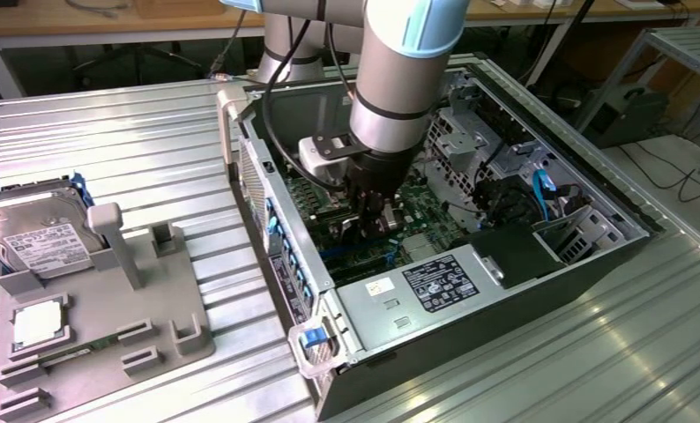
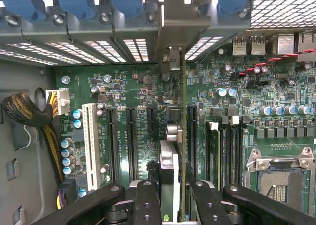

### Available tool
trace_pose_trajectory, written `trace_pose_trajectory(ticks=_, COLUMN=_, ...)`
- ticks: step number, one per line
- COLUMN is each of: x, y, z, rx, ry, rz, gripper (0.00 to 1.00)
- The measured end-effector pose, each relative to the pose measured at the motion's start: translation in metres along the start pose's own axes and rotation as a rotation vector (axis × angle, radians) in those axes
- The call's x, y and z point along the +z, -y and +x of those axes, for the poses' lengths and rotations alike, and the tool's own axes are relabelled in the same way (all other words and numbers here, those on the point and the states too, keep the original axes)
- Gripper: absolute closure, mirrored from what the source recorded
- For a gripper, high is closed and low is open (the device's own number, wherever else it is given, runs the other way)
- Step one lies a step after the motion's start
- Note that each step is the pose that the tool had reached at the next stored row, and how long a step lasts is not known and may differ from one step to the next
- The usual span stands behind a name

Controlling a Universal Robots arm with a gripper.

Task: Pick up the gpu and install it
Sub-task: 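Insert the gpu into the slot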

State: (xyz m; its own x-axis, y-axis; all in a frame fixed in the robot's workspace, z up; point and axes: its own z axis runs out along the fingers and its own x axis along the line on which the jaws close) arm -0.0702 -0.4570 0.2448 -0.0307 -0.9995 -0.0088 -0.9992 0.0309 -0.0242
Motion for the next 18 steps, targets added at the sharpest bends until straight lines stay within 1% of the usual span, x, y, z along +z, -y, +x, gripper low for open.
trace_pose_trajectory(ticks=2, x=0.0000, y=0.0000, z=-0.0007, rx=-0.001, ry=-0.0011, rz=0.0000, gripper=0.72)
trace_pose_trajectory(ticks=13, x=-0.0001, y=-0.0001, z=-0.0013, rx=-0.001, ry=-0.0017, rz=0.0000, gripper=0.72)
trace_pose_trajectory(ticks=16, x=0.0000, y=-0.0001, z=-0.0014, rx=-0.001, ry=-0.0057, rz=0.0002, gripper=0.72)
trace_pose_trajectory(ticks=18, x=0.0000, y=-0.0001, z=-0.0014, rx=-0.001, ry=-0.0114, rz=0.0004, gripper=0.72)
